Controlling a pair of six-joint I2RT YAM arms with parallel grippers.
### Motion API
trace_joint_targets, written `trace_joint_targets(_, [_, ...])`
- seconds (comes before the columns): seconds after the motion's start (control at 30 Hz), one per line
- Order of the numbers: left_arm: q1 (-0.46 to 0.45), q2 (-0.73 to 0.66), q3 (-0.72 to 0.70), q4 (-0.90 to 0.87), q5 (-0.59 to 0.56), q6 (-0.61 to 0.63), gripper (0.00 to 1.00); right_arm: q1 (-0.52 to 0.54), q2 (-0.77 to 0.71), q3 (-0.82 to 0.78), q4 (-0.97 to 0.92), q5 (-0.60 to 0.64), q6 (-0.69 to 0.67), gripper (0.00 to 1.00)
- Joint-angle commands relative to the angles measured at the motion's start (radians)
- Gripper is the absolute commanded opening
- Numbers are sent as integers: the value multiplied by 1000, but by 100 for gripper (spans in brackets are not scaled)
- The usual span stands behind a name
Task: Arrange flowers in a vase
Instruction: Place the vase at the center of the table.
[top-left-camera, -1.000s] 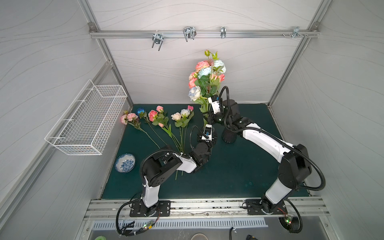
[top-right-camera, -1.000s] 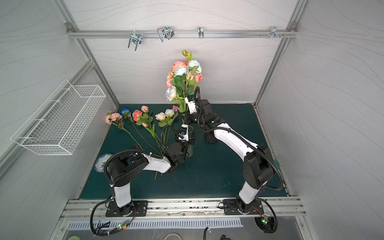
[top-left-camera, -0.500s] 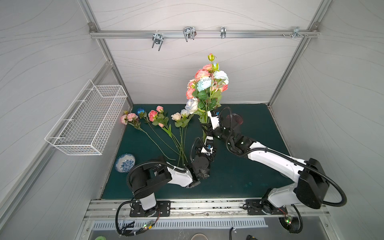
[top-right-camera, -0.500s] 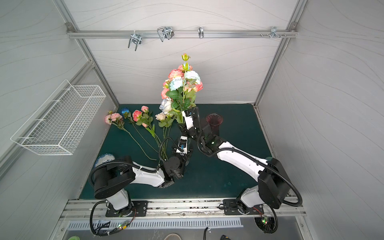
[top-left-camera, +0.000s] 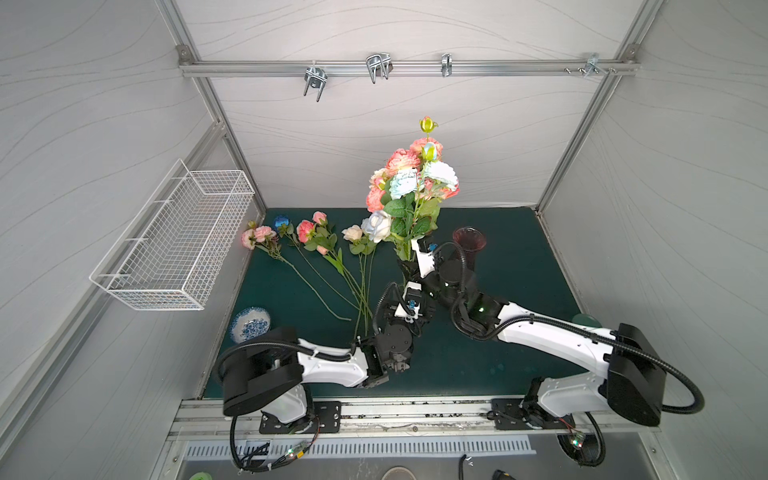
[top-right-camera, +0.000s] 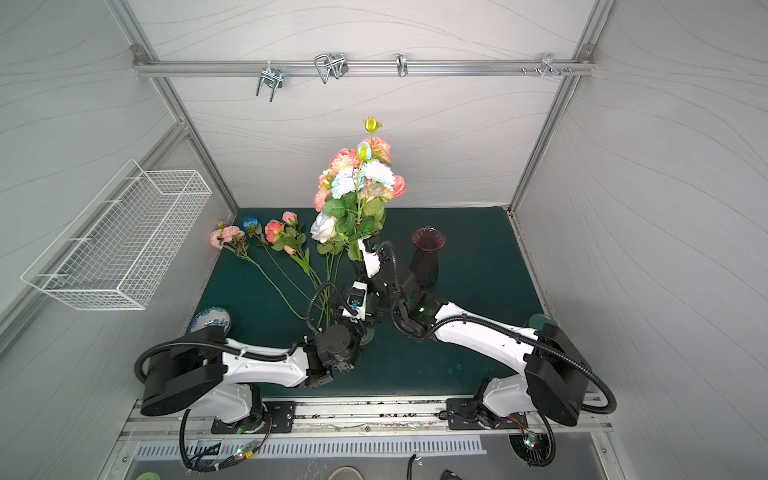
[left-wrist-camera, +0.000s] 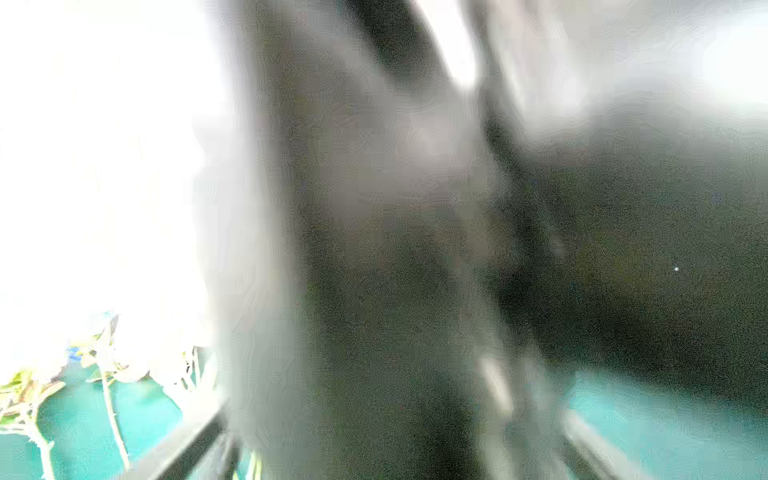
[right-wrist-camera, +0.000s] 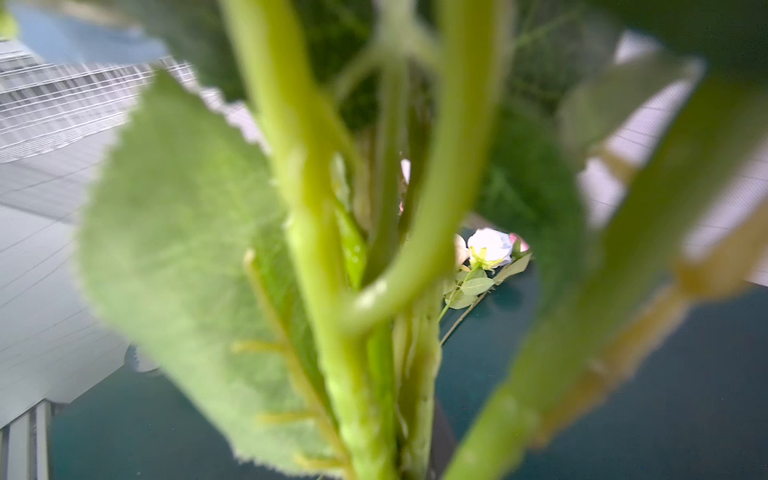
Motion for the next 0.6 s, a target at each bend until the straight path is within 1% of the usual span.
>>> trace_joint_targets(0.0, [19,-107,14,-246,19,-178,100,49,4,-53,-126,-23,-88,0])
trace_joint_targets(0.13, [0,-242,16,-413,15,-267,100,66,5,-59,-122,-12,-88,0])
trace_joint_targets(0.2, [-15,-308,37,-538,31,-329,98,76,5,-64,-117,-1,-90,0])
trace_joint_targets(0.3, [-42,-384,65,-714,22,-404,96,91,1,-81,-108,15,-94,0])
trace_joint_targets(0.4, [-68,-474,108,-936,35,-533,95,103,-7,-103,-98,30,-93,0])
trace_joint_targets(0.57, [-72,-641,141,-1219,96,-708,95,121,-28,-133,-86,42,-91,0])
